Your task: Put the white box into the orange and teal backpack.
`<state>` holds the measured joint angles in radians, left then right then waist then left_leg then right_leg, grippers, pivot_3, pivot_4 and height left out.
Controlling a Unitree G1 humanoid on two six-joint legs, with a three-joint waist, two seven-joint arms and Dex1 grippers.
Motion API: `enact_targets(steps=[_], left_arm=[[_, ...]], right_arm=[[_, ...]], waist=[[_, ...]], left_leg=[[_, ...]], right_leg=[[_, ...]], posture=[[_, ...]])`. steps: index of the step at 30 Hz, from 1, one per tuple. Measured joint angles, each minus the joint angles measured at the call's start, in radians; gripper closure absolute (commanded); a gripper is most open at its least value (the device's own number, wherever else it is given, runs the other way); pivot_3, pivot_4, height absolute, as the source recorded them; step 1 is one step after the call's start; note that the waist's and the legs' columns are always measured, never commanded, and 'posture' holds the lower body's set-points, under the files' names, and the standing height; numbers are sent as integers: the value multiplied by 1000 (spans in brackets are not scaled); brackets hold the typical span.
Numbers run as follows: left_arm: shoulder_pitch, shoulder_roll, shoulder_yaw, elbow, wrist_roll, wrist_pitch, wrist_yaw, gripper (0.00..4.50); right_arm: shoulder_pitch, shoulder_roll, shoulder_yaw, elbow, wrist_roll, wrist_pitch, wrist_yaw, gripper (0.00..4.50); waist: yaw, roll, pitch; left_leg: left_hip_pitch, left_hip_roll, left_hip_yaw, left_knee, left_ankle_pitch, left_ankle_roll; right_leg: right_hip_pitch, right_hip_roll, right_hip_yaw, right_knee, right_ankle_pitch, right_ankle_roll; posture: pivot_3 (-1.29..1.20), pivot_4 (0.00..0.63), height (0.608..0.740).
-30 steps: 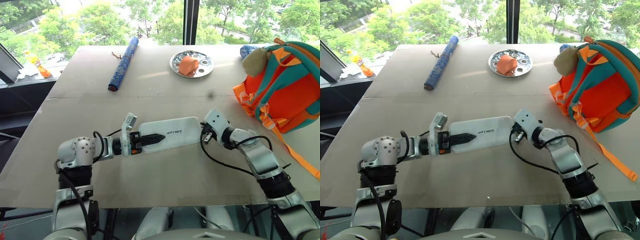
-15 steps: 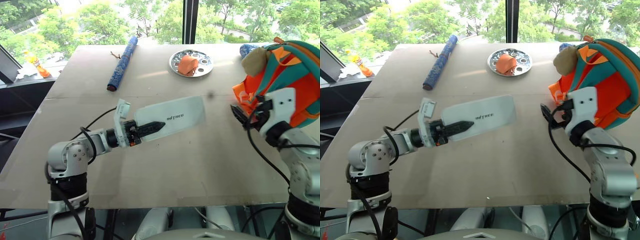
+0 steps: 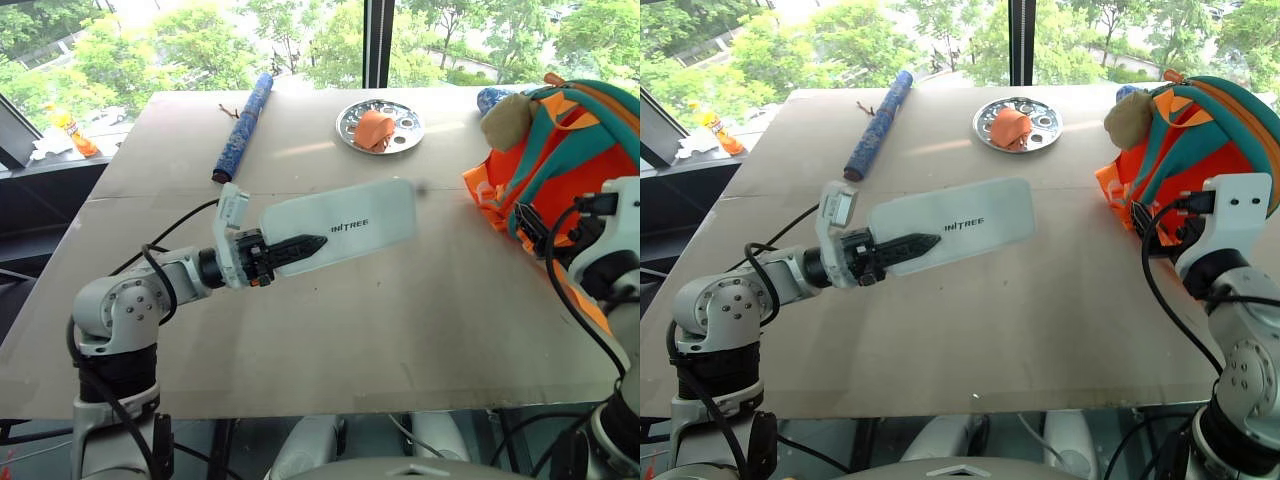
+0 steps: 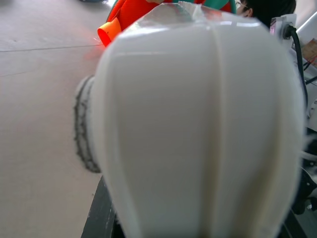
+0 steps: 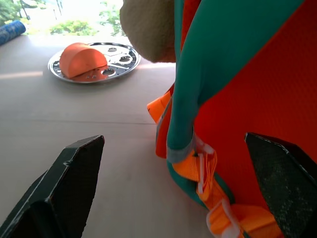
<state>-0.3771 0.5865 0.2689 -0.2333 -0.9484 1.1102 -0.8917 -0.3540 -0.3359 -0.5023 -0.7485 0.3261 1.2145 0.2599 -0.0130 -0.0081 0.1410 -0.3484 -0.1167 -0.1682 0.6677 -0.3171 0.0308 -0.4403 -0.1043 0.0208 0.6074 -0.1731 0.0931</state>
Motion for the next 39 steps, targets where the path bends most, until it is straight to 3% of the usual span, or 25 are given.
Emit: enact_targets(steps=[4,7,15,20,23,24,28,34,39], left_arm=[[-11,11,5,-21,-37,-1,2,3458],[-11,20,15,-27,-57,-2,10,3458],[25,23,31,-59,-84,-7,74,3458],[24,24,38,-59,-113,-8,104,3458],[-20,26,57,-18,-141,-7,118,3458],[-61,31,80,16,-157,-7,126,3458],[-128,48,83,85,-174,-5,123,3458],[-181,90,25,143,-151,-8,40,3458],[-206,90,-99,141,-43,-103,-62,3458]], right_arm=[[-82,-11,51,198,-25,-117,-19,0],[-152,-26,99,387,-54,-253,-23,805],[-206,-100,208,642,-77,-505,79,4477],[-193,-140,226,631,40,-532,253,4477],[-102,-255,179,449,299,-395,437,4477],[-65,-341,120,348,442,-315,508,4477],[65,-499,-18,236,665,-181,574,4477],[216,-622,-183,194,804,-102,601,4477],[367,-660,-204,176,688,-171,609,4477]], waist=[[0,0,0],[-1,0,0],[-1,1,1],[-1,1,1],[8,3,3],[9,3,3],[11,2,2],[14,1,3],[29,1,2]], left_leg=[[0,0,0,-1,0,0],[0,0,0,-1,0,0],[0,0,0,-1,0,0],[-1,0,0,-1,0,0],[-7,0,-4,-1,0,0],[-12,0,-6,1,0,0],[-12,-1,-5,1,0,0],[-12,-1,-4,3,0,0],[-12,-1,-3,3,0,0]], right_leg=[[0,0,0,-1,0,0],[0,0,1,-1,0,0],[-1,0,1,-1,0,0],[-1,0,1,-1,0,0],[-4,0,-3,-3,0,0],[-7,0,-5,-3,0,0],[-7,-1,-5,-5,0,0],[-7,-1,-4,-3,1,0],[-7,-2,-4,-3,1,0]], posture=[[0,150,731],[0,150,731],[0,150,731],[0,150,731],[0,150,731],[0,150,731],[0,150,731],[0,150,731],[0,150,731]])
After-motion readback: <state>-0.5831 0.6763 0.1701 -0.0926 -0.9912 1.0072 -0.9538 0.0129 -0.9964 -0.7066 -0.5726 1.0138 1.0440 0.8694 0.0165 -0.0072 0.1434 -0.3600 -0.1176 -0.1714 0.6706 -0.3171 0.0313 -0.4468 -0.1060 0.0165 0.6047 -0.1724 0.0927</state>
